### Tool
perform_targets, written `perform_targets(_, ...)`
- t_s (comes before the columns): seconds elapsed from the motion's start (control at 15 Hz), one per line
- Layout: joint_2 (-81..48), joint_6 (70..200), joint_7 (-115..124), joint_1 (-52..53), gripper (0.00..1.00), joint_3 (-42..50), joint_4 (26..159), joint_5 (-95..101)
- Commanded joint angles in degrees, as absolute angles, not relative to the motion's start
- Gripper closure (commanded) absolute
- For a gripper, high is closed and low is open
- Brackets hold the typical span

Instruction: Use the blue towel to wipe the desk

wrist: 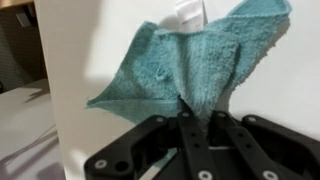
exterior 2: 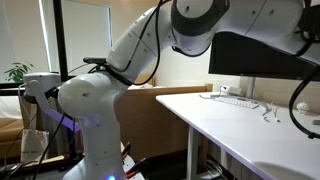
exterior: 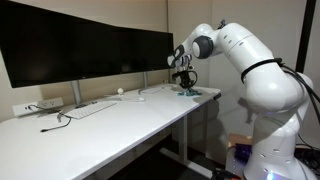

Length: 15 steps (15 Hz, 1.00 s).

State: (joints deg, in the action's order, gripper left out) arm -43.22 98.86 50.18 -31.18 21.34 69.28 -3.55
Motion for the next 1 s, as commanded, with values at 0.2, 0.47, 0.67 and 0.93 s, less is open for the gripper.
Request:
perform_targets(0.2, -34.1, 105.4, 51.3, -24.4, 0.93, 20.9, 88.3, -2.6)
perform_targets(0.47, -30.1, 108.0, 52.0, -21.1, 0.93, 21.3, 94.6, -2.6)
perform_targets(0.67, -27.3, 111.5, 52.9, -19.0, 0.93, 21.1, 99.0, -2.8)
perform_targets(0.93, -23.5, 116.6, 54.0, -15.9, 0.93, 20.4, 104.7, -2.9)
